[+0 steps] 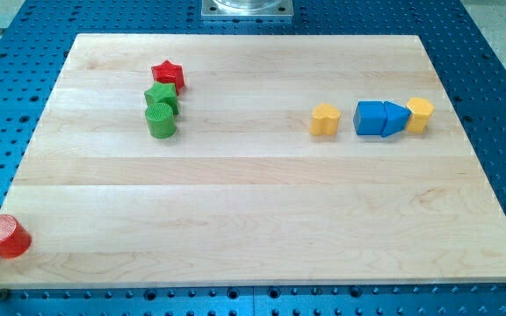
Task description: Move your arm diagonally bottom right to the red circle
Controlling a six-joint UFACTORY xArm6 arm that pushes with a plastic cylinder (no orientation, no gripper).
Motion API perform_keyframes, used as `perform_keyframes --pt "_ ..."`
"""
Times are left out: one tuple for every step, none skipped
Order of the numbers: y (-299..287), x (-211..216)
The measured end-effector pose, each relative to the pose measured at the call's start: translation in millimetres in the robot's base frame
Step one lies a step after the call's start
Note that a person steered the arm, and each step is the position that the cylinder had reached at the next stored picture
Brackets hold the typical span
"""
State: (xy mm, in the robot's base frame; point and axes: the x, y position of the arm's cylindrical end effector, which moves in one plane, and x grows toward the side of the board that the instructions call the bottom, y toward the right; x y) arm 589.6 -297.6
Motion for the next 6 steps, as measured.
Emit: perform_keyframes --pt "18.6 -16.9" --pt "9.7 27.1" --pt "49.7 23.2" --pt "165.8 -13.0" --pt "206.7 -92.2" --pt "215.1 -170.0"
